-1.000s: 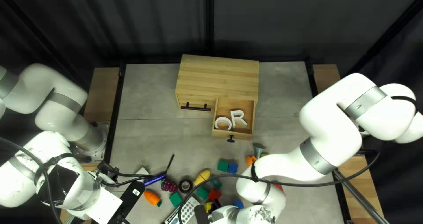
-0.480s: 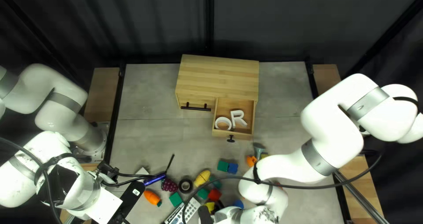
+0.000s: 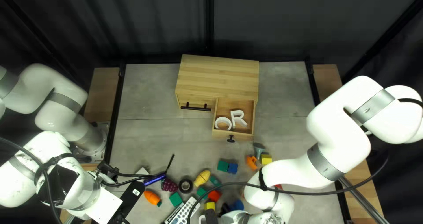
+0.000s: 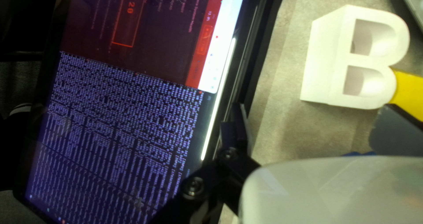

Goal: Open drawers and place objects into drawer and close

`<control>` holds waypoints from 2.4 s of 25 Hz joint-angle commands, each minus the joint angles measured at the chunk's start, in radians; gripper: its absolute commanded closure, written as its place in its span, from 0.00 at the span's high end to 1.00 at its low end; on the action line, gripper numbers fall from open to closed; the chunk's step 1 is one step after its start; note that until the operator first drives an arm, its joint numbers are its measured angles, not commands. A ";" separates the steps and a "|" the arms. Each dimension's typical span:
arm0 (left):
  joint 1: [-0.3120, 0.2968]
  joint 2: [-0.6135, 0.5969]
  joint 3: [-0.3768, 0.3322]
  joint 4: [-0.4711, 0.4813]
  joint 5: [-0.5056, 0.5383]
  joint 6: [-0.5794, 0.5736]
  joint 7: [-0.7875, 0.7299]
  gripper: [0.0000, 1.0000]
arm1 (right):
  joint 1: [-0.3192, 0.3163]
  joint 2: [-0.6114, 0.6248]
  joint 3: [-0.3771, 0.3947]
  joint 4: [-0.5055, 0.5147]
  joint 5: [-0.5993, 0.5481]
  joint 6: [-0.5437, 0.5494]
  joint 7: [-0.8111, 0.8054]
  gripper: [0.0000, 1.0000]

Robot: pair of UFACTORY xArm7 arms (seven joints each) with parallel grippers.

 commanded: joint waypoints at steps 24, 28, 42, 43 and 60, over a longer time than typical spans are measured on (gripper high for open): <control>0.000 0.000 0.000 0.000 0.000 0.000 0.000 1.00 | -0.061 0.044 0.060 0.068 0.086 0.120 -0.121 1.00; 0.000 0.000 0.000 0.000 0.000 0.000 0.000 1.00 | -0.072 0.070 0.083 0.122 0.123 0.202 -0.163 1.00; 0.000 0.000 0.000 0.000 0.000 0.000 0.000 1.00 | -0.070 0.108 0.101 0.204 0.165 0.325 -0.197 1.00; 0.000 0.000 0.000 0.000 0.000 0.000 0.000 1.00 | -0.073 0.108 0.102 0.204 0.165 0.323 -0.201 1.00; 0.000 0.000 0.000 0.000 0.000 0.000 0.000 1.00 | -0.076 0.066 0.105 0.177 0.161 0.313 -0.208 1.00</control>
